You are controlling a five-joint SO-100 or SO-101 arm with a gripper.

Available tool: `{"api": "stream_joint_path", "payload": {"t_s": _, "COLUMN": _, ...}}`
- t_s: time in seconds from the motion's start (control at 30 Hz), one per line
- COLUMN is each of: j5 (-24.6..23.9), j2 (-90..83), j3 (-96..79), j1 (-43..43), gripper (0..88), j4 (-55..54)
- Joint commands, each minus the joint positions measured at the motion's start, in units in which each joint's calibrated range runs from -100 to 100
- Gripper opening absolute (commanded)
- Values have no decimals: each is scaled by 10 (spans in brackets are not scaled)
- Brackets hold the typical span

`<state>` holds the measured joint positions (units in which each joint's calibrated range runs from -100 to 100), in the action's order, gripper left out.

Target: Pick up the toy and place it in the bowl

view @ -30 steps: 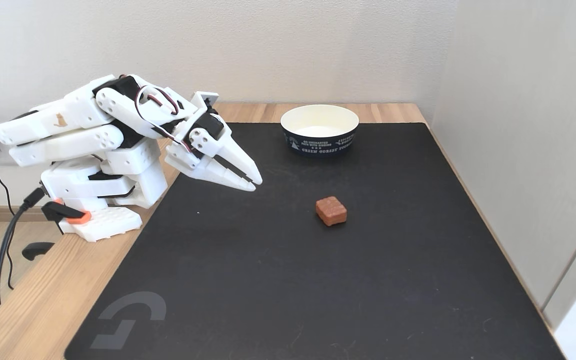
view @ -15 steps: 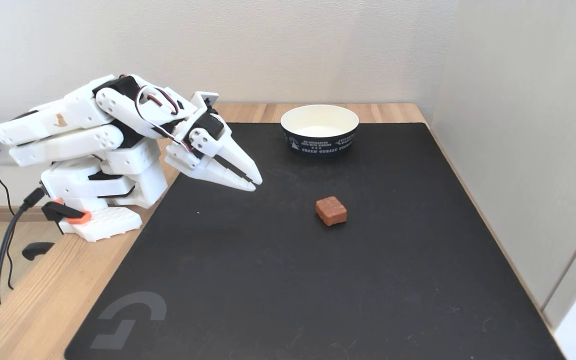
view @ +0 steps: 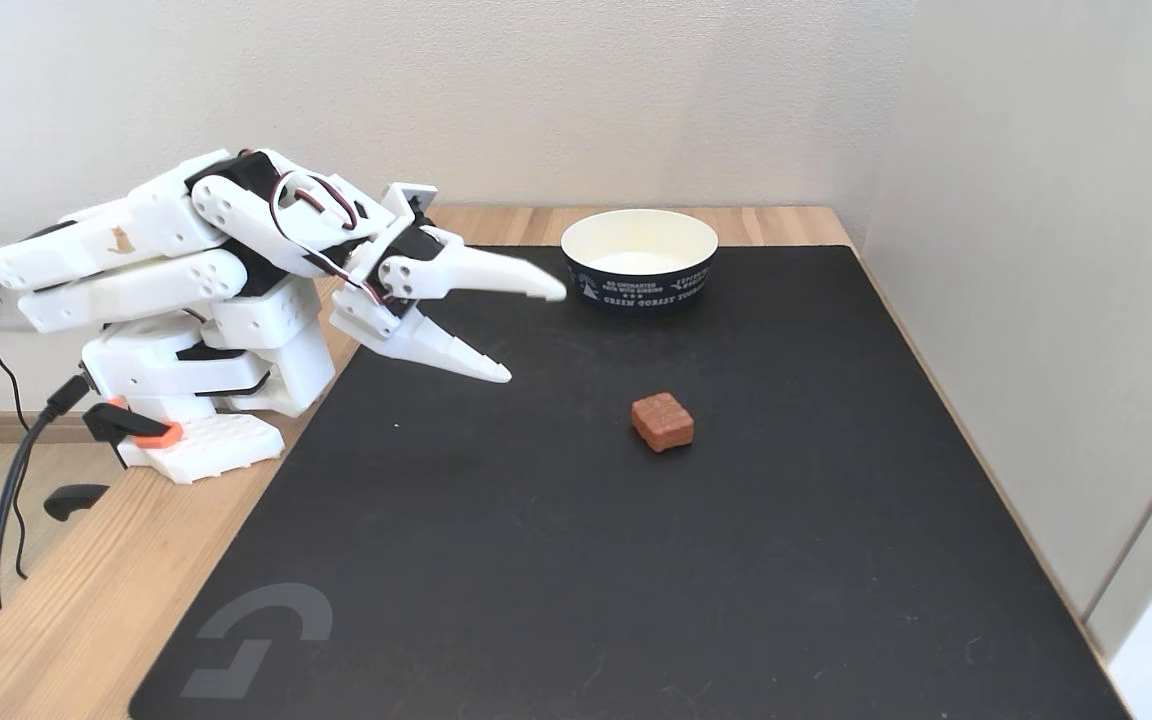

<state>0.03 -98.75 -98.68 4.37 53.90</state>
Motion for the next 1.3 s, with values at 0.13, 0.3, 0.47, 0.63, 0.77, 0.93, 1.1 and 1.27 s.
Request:
{"api": "stream_joint_path", "payload": {"t_s": 0.13, "j5": 4, "j2": -7, "j3": -8, "j1": -1, "gripper": 530, "j4": -1}}
{"api": "stream_joint_path", "payload": {"t_s": 0.3, "j5": 0, "j2": 28, "j3": 71, "j1": 23, "gripper": 530, "j4": 52}}
{"api": "stream_joint_path", "payload": {"t_s": 0.47, "j5": 4, "j2": 225, "j3": 269, "j1": 51, "gripper": 530, "j4": 80}}
{"api": "stream_joint_path", "payload": {"t_s": 0.63, "j5": 12, "j2": 527, "j3": 486, "j1": 45, "gripper": 530, "j4": 88}}
{"api": "stream_joint_path", "payload": {"t_s": 0.77, "j5": 54, "j2": 725, "j3": 664, "j1": 50, "gripper": 530, "j4": 103}}
{"api": "stream_joint_path", "payload": {"t_s": 0.93, "j5": 117, "j2": 900, "j3": 847, "j1": 45, "gripper": 530, "j4": 134}}
{"api": "stream_joint_path", "payload": {"t_s": 1.1, "j5": 165, "j2": 1045, "j3": 950, "j1": 13, "gripper": 530, "j4": 156}}
{"api": "stream_joint_path", "payload": {"t_s": 1.27, "j5": 188, "j2": 1144, "j3": 1008, "j1": 8, "gripper": 530, "j4": 156}}
